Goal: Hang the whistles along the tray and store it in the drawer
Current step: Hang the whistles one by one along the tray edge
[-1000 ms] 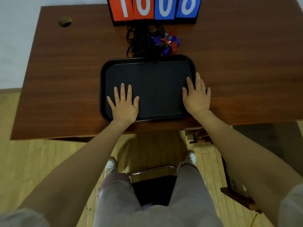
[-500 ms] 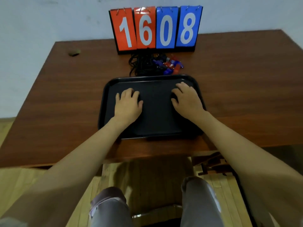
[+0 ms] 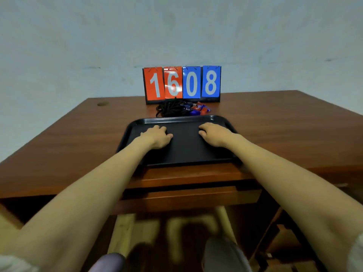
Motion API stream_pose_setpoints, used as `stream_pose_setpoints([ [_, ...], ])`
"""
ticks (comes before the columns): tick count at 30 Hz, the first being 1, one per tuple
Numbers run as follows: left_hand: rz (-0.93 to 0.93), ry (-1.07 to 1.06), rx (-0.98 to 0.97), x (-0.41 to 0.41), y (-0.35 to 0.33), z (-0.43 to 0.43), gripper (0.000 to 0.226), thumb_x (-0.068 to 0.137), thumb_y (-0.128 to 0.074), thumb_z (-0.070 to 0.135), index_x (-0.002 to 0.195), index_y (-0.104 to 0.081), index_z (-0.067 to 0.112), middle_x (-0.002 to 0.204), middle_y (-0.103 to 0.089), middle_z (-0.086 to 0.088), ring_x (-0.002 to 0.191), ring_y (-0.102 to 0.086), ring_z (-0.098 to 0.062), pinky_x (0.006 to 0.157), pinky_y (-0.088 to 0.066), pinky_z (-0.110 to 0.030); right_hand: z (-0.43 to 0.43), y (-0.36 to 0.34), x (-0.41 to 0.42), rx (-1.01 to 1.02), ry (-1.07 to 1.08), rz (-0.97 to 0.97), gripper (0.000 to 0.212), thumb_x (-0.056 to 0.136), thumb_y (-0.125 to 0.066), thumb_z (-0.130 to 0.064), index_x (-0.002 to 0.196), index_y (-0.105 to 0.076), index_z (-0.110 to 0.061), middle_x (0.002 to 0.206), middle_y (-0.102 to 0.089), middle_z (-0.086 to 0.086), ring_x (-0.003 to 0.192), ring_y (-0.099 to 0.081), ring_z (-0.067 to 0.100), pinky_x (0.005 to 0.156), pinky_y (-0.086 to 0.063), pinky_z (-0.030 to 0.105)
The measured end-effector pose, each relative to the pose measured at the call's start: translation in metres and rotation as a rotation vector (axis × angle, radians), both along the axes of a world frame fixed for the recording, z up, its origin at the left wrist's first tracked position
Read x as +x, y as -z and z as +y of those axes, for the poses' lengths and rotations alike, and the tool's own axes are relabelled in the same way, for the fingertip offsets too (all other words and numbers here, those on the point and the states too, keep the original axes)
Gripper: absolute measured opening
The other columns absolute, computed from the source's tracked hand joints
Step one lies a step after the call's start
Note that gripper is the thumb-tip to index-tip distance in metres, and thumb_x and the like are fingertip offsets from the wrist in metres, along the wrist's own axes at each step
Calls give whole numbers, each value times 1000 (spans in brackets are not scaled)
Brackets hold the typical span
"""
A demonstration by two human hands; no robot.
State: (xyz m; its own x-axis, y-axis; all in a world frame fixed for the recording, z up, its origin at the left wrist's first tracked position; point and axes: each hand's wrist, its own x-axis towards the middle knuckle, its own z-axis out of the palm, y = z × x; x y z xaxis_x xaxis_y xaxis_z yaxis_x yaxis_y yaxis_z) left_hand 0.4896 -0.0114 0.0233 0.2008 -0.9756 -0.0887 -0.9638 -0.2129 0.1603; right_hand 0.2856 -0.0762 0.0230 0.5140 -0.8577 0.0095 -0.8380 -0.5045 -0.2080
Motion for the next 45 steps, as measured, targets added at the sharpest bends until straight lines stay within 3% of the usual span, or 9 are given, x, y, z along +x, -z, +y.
stream_pose_setpoints([
  [7, 2, 38, -99, -11, -11, 9, 43, 93, -46, 39, 121, -56, 8, 128, -55, -15, 111, -55, -31, 92, -47, -41, 8, -17, -6, 33, -7, -15, 48, 99, -43, -31, 143, -38, -12, 147, -40, 12, 133, -41, 28, 109, -33, 39],
  [13, 35, 76, -262, -7, -31, -41, 24, 91, -53, 24, 109, -64, 13, 110, -64, -8, 92, -58, -20, 75, -48, -34, -48, -33, 12, -6, -20, -153, 36, 94, -54, -27, 127, -53, -13, 129, -55, 10, 113, -54, 24, 97, -45, 35],
  [19, 70, 201, -293, 9, -27, -112, 56, 87, -63, 32, 137, -42, 22, 139, -43, -5, 124, -44, -25, 101, -44, -43, -114, -32, 40, -27, -76, -204, 42, 89, -62, -25, 128, -53, -15, 130, -54, 7, 115, -54, 23, 98, -47, 37],
  [23, 57, 244, -215, 15, -24, -133, 45, 89, -60, 34, 132, -49, 25, 132, -51, -4, 117, -51, -23, 96, -46, -40, -143, -21, 38, 20, -69, -88, 45, 90, -59, -18, 134, -49, -19, 143, -41, 10, 130, -40, 28, 108, -38, 42],
  [28, -159, 135, -320, 26, -14, -137, 25, 93, -52, 17, 117, -60, 20, 121, -57, -9, 108, -56, -29, 82, -47, -39, -145, -17, 37, -57, -18, -121, 42, 89, -62, -15, 130, -52, -17, 136, -46, 11, 123, -45, 26, 100, -43, 34],
  [31, -217, 56, -280, 41, -13, -141, 36, 92, -50, 9, 126, -58, 19, 127, -54, -11, 115, -51, -32, 94, -44, -43, -144, -18, 42, -80, 30, -180, 41, 89, -64, -22, 127, -52, -16, 132, -46, 10, 117, -49, 24, 94, -43, 29],
  [33, -109, 73, -285, 41, -15, -145, 45, 88, -54, 8, 132, -53, 18, 133, -47, -12, 121, -44, -33, 102, -40, -46, -143, -21, 43, -103, 100, -211, 49, 85, -67, -30, 128, -49, -15, 131, -45, 11, 118, -47, 25, 95, -44, 32],
  [37, 92, 272, -486, 11, -19, -152, 44, 82, -61, 18, 126, -54, 17, 127, -50, -6, 119, -44, -24, 100, -40, -35, -143, -29, 40, 10, 241, -78, 56, 80, -73, -36, 123, -50, -10, 122, -55, 11, 108, -56, 25, 89, -50, 34],
  [45, -226, 373, -374, -27, -8, -183, 47, 87, -57, 46, 124, -55, 18, 128, -54, -7, 122, -43, -26, 108, -27, -41, -138, -33, 38, 89, 232, -95, 43, 80, -73, -28, 117, -58, -10, 114, -60, 8, 99, -58, 20, 82, -47, 29],
])
